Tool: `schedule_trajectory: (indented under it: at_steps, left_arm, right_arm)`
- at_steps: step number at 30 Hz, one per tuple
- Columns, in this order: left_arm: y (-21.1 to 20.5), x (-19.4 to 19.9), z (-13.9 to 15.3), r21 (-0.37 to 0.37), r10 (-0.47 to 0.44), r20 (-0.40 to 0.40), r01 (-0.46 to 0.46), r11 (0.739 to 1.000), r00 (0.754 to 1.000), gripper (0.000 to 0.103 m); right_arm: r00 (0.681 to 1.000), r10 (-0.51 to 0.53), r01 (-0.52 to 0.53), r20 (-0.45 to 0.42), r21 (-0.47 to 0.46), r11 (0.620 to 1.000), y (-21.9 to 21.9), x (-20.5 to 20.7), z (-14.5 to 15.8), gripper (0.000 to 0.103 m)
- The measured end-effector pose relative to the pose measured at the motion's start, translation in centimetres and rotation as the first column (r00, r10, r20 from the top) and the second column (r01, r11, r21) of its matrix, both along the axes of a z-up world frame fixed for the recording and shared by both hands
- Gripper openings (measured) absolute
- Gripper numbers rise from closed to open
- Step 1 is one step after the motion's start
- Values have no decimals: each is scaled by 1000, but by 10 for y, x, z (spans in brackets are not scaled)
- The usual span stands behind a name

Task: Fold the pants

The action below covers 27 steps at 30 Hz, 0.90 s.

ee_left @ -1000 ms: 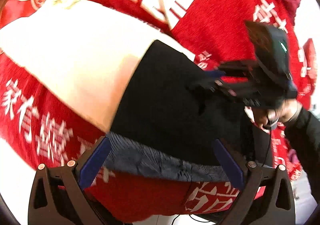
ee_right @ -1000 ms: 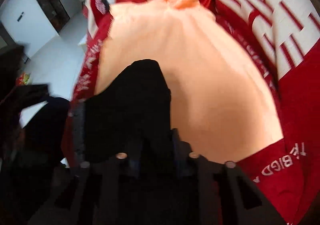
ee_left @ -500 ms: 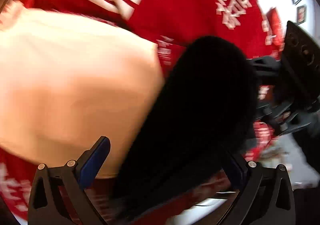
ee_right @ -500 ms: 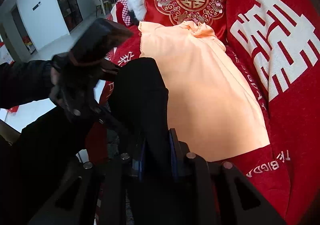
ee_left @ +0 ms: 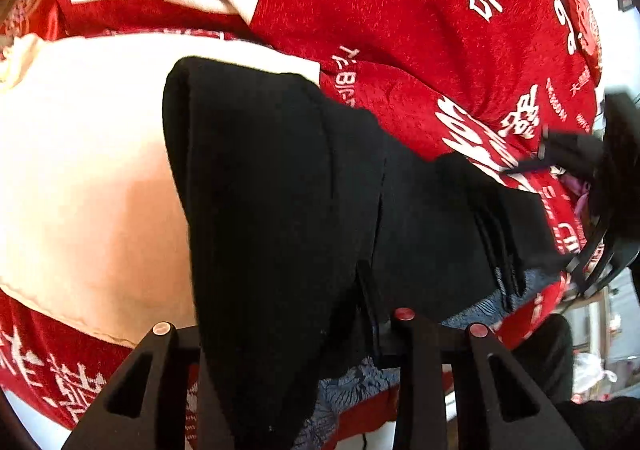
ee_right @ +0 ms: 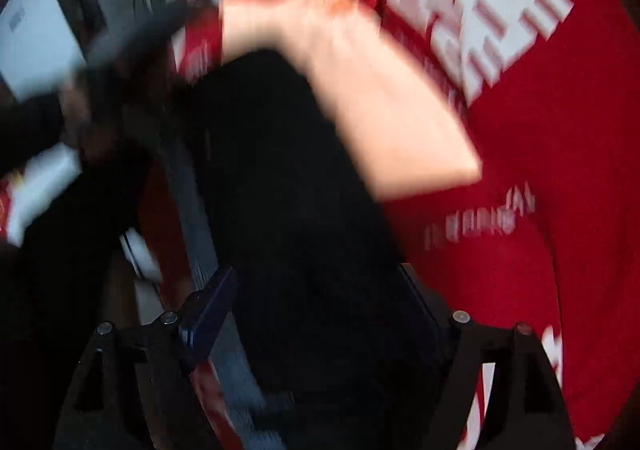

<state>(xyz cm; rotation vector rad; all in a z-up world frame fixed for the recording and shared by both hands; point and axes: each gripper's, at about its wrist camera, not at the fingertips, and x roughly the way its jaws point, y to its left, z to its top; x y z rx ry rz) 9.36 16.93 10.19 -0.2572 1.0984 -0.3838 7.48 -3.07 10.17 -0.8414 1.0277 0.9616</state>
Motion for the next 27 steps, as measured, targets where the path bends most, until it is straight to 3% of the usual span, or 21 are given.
schedule_trajectory:
  at_steps: [2, 6, 8, 10, 14, 16, 17, 20, 21, 24, 27]
  left_arm:
    - [-3, 3, 1, 27, 2, -1, -2, 1000, 1000, 35]
    - [1, 10, 5, -19, 21, -74, -22, 1000, 997, 30]
    - [-2, 7, 11, -7, 12, -76, -12, 1000, 997, 29]
    - [-12, 6, 20, 15, -2, -67, 3, 1000, 998, 28]
    - [-25, 6, 37, 42, -14, -54, 17, 999, 998, 28]
    - [-33, 7, 44, 58, -14, -58, 18, 998, 998, 28]
    - [-36, 7, 48, 64, -15, -58, 19, 998, 998, 28]
    - [-51, 5, 64, 82, -28, -45, 32, 996, 999, 28]
    - [-59, 4, 72, 86, -39, -36, 42, 995, 999, 26]
    - [-88, 5, 96, 103, -83, -4, 83, 991, 997, 26]
    - [-123, 4, 119, 111, -136, 17, 133, 985, 991, 25]
  right_arm:
    - [999, 35, -35, 2, -107, 994, -12, -12, -25, 76]
    - [1000, 7, -8, -11, -115, 993, -26, -8, -50, 75]
    - [998, -48, 38, -50, -179, 983, -29, 1, -81, 76]
    - [997, -72, 66, -38, -127, 990, -32, 6, -85, 88]
    - [995, -82, 76, -58, -105, 992, -39, 13, -86, 93]
    - [996, -81, 73, -48, -152, 986, -31, 11, -80, 93]
    - [996, -82, 77, -35, -116, 990, -32, 7, -66, 92]
    - [996, -80, 73, 42, 142, 987, -53, -11, -3, 92]
    - [992, -101, 88, 71, 172, 981, -63, -16, 11, 92]
    - [986, -139, 124, 88, 165, 979, -99, -32, 32, 93]
    - [978, -176, 165, 109, 99, 981, -139, -49, 25, 93]
